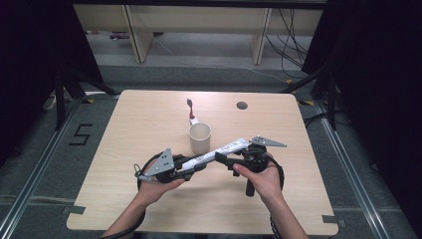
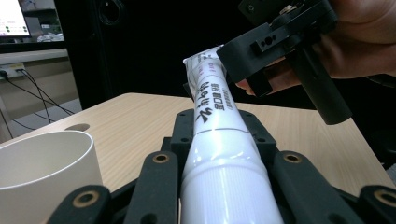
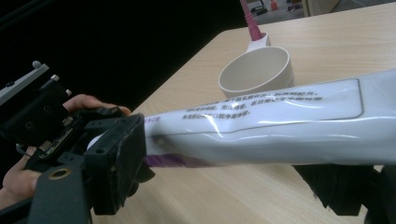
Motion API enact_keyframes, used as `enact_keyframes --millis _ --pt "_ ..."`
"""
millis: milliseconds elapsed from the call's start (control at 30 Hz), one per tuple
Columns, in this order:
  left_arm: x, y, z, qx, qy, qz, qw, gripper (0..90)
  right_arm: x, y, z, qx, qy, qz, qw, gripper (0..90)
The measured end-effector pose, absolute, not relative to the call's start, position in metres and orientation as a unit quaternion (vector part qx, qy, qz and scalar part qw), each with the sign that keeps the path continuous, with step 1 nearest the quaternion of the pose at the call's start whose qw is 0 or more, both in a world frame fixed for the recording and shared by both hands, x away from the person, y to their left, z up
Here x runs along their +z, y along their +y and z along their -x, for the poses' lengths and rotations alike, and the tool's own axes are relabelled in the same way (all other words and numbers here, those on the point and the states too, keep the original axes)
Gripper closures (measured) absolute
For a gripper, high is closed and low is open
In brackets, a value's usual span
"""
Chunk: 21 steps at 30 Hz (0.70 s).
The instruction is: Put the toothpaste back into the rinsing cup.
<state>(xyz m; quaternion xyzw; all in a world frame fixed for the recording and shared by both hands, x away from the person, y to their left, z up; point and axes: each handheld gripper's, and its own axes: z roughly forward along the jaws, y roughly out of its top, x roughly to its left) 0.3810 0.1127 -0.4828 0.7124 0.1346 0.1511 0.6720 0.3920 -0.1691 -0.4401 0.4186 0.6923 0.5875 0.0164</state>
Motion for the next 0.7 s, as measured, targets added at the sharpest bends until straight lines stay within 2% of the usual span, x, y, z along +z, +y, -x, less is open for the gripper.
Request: enact_keyframes --millis 700 --pt "-0.4862 0.1077 -0.3791 0.175 0.161 -0.698 0.676 70.2 -0.4403 -0.1615 -0.4015 0.604 0.663 -0.443 0.005 19.8"
